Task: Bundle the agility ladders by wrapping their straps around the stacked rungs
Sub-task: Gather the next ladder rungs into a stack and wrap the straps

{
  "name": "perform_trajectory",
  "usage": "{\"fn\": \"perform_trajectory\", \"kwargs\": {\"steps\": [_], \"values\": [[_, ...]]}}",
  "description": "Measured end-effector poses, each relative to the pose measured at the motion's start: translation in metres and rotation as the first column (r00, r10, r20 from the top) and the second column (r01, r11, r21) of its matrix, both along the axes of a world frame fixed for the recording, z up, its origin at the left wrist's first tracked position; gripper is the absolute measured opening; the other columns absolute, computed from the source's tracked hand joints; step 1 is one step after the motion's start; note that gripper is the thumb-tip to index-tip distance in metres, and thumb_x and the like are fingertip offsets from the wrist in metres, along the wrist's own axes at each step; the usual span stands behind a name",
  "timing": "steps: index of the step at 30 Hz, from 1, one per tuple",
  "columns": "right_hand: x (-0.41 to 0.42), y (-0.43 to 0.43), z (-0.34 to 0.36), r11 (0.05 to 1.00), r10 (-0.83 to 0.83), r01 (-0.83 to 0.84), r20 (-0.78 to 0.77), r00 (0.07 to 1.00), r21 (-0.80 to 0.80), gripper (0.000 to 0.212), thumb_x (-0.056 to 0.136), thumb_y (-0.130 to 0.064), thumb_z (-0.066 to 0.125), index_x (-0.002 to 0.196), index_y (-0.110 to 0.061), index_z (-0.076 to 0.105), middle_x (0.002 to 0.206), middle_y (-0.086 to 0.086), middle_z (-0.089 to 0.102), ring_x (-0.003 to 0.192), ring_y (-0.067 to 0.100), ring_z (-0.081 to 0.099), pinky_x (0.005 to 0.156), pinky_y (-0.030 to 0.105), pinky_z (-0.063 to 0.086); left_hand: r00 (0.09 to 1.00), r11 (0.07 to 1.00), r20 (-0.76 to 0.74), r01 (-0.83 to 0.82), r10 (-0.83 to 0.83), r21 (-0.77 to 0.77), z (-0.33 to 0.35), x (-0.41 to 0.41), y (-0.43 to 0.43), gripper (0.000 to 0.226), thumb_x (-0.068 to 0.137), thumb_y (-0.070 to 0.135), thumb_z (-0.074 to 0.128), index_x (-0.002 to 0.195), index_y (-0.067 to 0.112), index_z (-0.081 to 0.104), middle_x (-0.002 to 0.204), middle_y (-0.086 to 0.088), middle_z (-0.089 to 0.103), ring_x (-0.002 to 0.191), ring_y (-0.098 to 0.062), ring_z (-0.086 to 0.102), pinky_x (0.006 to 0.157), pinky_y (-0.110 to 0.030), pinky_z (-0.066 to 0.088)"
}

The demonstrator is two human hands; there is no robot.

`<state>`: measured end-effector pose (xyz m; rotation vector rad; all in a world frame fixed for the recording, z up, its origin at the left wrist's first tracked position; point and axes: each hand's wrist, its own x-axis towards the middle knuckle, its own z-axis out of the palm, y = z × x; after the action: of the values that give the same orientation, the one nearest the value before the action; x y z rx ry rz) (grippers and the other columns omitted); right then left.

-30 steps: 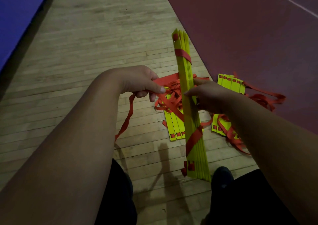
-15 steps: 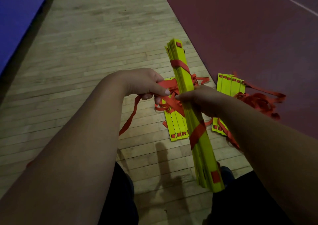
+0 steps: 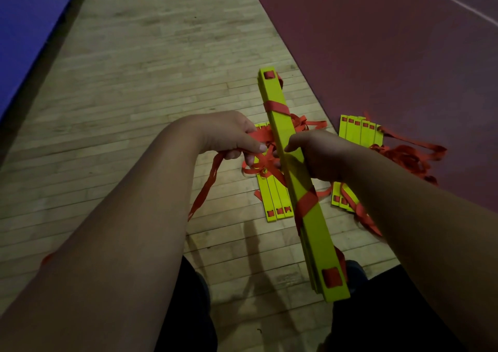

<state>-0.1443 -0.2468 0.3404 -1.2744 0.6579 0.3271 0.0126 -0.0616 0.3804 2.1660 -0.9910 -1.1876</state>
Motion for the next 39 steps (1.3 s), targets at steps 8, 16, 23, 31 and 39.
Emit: {"fn": "perform_trajectory", "kwargs": {"steps": [8,16,23,31,39], "values": [[-0.007,-0.001,0.011,0.99,0.142,-0.141,0.132,0.981,-0.016,0.043,0.103,0.006,0.048,0.114,-0.028,0.07,0.1,0.011,0.078,0.085,0.029,0.075,0.07,0.046,0.063,0.999,1.0,0.041,0.007,-0.007,0.006,-0.002,-0.003,-0.004,0.029,0.102,0.032,0.074,0.113,0.005,0.074,0.096,-0.004,0.083,0.062,-0.012,0.055,0.058,-0.026,0.042],[-0.001,0.007,0.006,0.99,0.14,-0.136,0.126,0.982,-0.034,0.02,0.101,-0.004,0.068,0.119,0.003,0.071,0.087,0.005,0.078,0.074,0.011,0.074,0.063,0.023,0.058,0.998,0.998,0.019,-0.062,0.062,-0.007,-0.009,-0.003,-0.006,0.033,0.097,0.04,0.078,0.103,0.008,0.08,0.102,-0.013,0.082,0.072,-0.02,0.056,0.062,-0.031,0.044],[0.003,0.007,-0.007,0.985,0.096,-0.074,0.136,0.986,-0.159,0.046,0.093,-0.02,0.083,0.132,-0.007,0.064,0.107,0.008,0.08,0.096,0.022,0.075,0.086,0.037,0.053,0.977,0.978,-0.059,-0.208,0.206,-0.031,-0.007,-0.022,-0.017,0.064,0.106,0.067,0.052,0.095,0.009,0.079,0.072,-0.001,0.078,0.056,-0.011,0.057,0.056,-0.021,0.046],[0.002,0.012,-0.003,0.946,0.113,-0.026,0.253,0.961,-0.322,0.053,0.091,-0.029,0.086,0.135,-0.02,0.058,0.115,0.011,0.078,0.108,0.035,0.077,0.101,0.067,0.056,0.952,0.954,0.075,-0.292,0.297,-0.075,-0.02,-0.03,-0.035,0.077,0.096,0.083,0.052,0.096,0.009,0.075,0.08,-0.013,0.08,0.059,-0.02,0.058,0.07,-0.034,0.05],[-0.006,0.01,0.011,0.971,0.199,-0.223,0.226,0.954,0.088,0.048,0.099,-0.047,0.066,0.134,-0.014,0.06,0.123,0.02,0.064,0.11,0.042,0.069,0.099,0.058,0.055,0.891,0.834,-0.292,-0.437,0.349,-0.338,-0.005,-0.02,-0.029,0.062,0.102,0.075,0.05,0.096,0.017,0.073,0.079,-0.011,0.07,0.052,-0.015,0.043,0.056,-0.028,0.035]]}}
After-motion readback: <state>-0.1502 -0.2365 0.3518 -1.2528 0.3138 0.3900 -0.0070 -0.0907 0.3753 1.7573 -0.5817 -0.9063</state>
